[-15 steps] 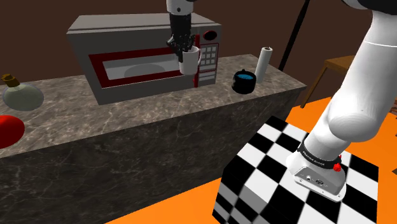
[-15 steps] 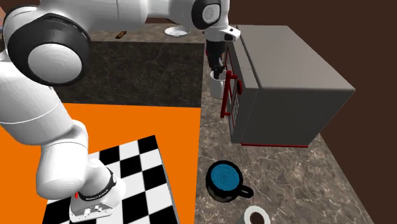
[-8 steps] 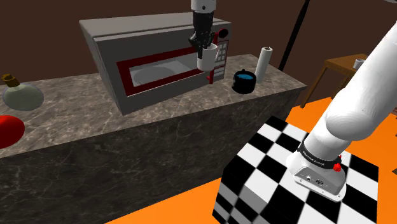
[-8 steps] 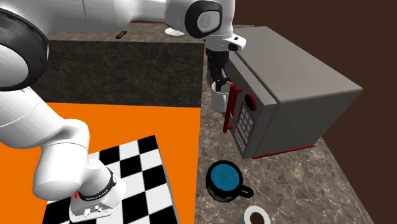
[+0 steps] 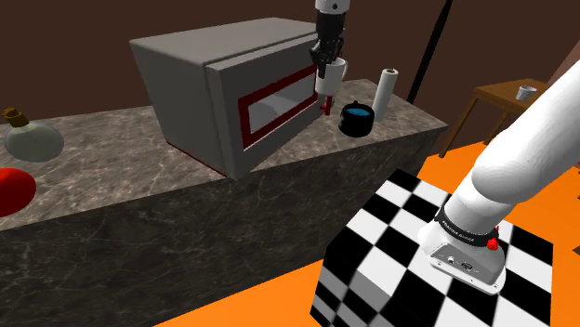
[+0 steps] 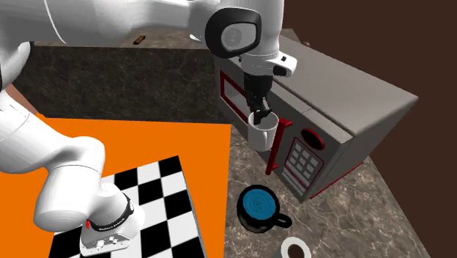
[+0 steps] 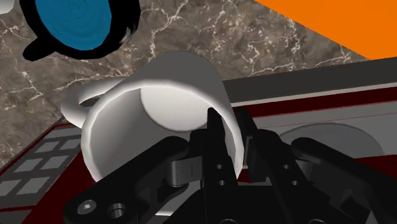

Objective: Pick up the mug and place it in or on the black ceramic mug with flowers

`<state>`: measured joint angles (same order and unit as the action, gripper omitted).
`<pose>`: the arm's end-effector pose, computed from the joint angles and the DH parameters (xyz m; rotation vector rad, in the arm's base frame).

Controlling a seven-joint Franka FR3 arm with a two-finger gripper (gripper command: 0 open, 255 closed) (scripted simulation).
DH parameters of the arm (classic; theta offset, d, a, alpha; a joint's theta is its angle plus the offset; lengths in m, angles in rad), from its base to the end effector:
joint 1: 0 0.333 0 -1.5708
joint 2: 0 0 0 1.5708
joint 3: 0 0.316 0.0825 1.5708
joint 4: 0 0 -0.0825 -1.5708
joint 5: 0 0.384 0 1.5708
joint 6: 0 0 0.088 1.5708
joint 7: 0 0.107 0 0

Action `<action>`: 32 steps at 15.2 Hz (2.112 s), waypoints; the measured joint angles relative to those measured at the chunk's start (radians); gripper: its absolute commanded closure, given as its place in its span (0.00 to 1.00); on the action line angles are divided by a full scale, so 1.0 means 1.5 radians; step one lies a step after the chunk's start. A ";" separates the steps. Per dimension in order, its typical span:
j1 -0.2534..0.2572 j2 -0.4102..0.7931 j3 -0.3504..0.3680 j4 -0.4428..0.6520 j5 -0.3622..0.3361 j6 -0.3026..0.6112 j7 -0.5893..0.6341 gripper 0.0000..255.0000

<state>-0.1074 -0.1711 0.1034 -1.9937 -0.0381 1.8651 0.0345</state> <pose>0.5126 -0.0021 0.5391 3.0869 -0.0453 0.0653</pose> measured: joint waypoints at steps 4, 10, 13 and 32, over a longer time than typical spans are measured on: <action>-0.026 -0.043 -0.039 -0.041 -0.002 0.002 -0.065 1.00; -0.067 -0.061 -0.101 -0.053 -0.013 0.000 -0.161 1.00; -0.086 -0.072 -0.130 -0.065 -0.019 0.003 -0.205 1.00; -0.093 -0.039 -0.144 -0.187 -0.023 0.159 -0.215 1.00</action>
<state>-0.2464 -0.2299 -0.1124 -2.2749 -0.0728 2.1040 -0.2881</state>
